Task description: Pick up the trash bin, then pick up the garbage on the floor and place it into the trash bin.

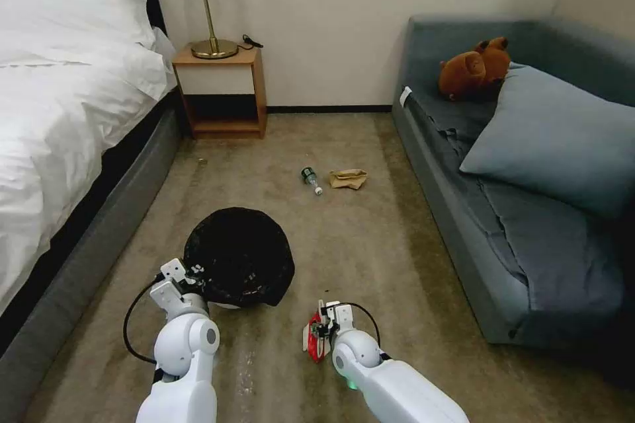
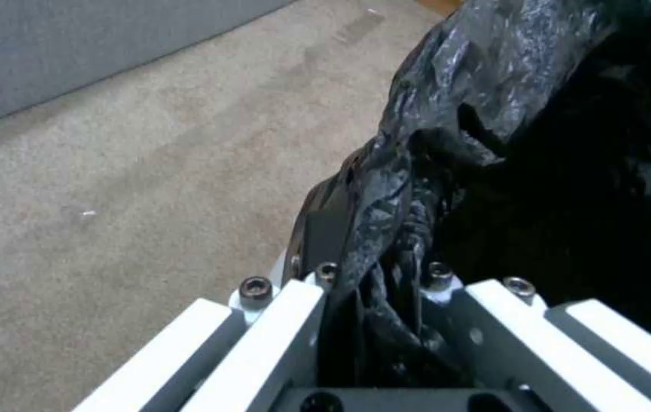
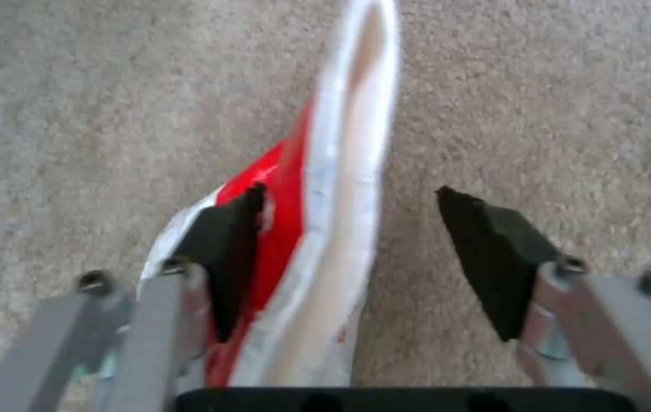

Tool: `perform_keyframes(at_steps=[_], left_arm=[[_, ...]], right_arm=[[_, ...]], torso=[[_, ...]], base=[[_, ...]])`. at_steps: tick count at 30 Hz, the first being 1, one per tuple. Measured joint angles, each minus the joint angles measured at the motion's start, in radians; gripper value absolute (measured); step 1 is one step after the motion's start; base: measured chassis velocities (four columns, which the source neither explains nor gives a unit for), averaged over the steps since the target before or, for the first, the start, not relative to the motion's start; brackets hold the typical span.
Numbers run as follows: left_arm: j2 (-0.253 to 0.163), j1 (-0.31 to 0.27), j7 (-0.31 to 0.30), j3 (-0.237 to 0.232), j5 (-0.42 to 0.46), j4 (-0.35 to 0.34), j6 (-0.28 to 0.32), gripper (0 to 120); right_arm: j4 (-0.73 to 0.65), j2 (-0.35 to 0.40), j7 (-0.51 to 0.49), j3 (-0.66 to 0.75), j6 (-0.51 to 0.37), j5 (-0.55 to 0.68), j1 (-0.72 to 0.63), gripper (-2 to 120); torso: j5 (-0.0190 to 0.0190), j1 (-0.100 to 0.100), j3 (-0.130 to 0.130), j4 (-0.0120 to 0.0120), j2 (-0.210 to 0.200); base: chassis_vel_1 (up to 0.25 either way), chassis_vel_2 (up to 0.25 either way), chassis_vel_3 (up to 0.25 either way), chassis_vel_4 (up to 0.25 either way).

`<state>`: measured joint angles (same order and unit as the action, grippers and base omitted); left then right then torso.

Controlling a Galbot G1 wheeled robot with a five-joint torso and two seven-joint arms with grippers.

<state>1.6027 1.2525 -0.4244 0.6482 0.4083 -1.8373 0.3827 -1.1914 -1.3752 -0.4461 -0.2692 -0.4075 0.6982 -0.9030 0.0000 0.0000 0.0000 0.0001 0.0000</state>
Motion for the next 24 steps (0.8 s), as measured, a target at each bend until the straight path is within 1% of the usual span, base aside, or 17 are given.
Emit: perform_keyframes(at_steps=[2, 3, 6, 7, 8, 9, 11, 12, 14, 15, 16, 24], left_arm=[[0.002, -0.005, 0.0, 0.002, 0.002, 0.006, -0.002, 2], [0.002, -0.005, 0.0, 0.002, 0.002, 0.006, -0.002, 2], [0.004, -0.007, 0.001, 0.002, 0.003, 0.015, -0.005, 2], [0.004, -0.007, 0.001, 0.002, 0.003, 0.015, -0.005, 2], [0.004, -0.008, 0.001, 0.001, 0.003, 0.017, -0.006, 2], [0.004, -0.008, 0.001, 0.001, 0.003, 0.017, -0.006, 2], [0.004, -0.011, 0.002, 0.001, 0.004, 0.02, -0.006, 2], [0.004, -0.011, 0.002, 0.001, 0.004, 0.02, -0.006, 2], [0.002, -0.013, 0.002, 0.002, 0.004, 0.021, -0.006, 2], [0.002, -0.013, 0.002, 0.002, 0.004, 0.021, -0.006, 2], [0.002, -0.013, 0.002, 0.003, 0.004, 0.021, -0.006, 2], [0.006, -0.016, 0.002, 0.005, 0.004, 0.021, -0.006, 2]], right_arm=[[-0.005, -0.001, 0.0, -0.001, 0.0, -0.002, 0.0, 46], [-0.005, -0.001, 0.0, -0.001, 0.0, -0.002, 0.0, 46], [-0.008, 0.0, 0.0, 0.0, 0.002, -0.007, 0.0, 33], [-0.008, 0.0, 0.0, 0.0, 0.002, -0.007, 0.0, 33], [-0.008, 0.001, 0.002, 0.001, 0.004, -0.012, -0.001, 26], [-0.008, 0.001, 0.002, 0.001, 0.004, -0.012, -0.001, 26], [-0.006, 0.002, 0.006, 0.002, 0.013, -0.022, -0.002, 16], [-0.006, 0.002, 0.006, 0.002, 0.013, -0.022, -0.002, 16], [-0.001, 0.004, 0.012, 0.003, 0.024, -0.032, -0.002, 2], [-0.001, 0.004, 0.012, 0.003, 0.024, -0.032, -0.002, 2], [-0.001, 0.004, 0.018, 0.004, 0.025, -0.037, -0.002, 0], [-0.008, 0.008, 0.034, 0.007, 0.04, -0.061, -0.002, 0]], torso=[[0.0, 0.0, 0.0, -0.0001, 0.0], [0.0, 0.0, 0.0, -0.0001, 0.0], [0.0, 0.0, 0.0, 0.0, 0.0], [0.0, 0.0, 0.0, 0.0, 0.0], [0.0, 0.0, 0.0, 0.0, 0.0], [0.0, 0.0, 0.0, 0.0, 0.0], [0.0, 0.0, 0.0, -0.0001, 0.0], [0.0, 0.0, 0.0, -0.0001, 0.0], [0.0, 0.0, 0.0, -0.0001, 0.0], [0.0, 0.0, 0.0, -0.0001, 0.0], [0.0, 0.0, 0.0, 0.0, 0.0], [0.0, 0.0, 0.0, -0.0001, 0.0]], base=[[0.0, 0.0, 0.0, 0.0], [0.0, 0.0, 0.0, 0.0], [0.0, 0.0, 0.0, 0.0], [0.0, 0.0, 0.0, 0.0], [0.0, 0.0, 0.0, 0.0], [0.0, 0.0, 0.0, 0.0], [0.0, 0.0, 0.0, 0.0], [0.0, 0.0, 0.0, 0.0], [0.0, 0.0, 0.0, 0.0], [0.0, 0.0, 0.0, 0.0], [0.0, 0.0, 0.0, 0.0], [0.0, 0.0, 0.0, 0.0]])
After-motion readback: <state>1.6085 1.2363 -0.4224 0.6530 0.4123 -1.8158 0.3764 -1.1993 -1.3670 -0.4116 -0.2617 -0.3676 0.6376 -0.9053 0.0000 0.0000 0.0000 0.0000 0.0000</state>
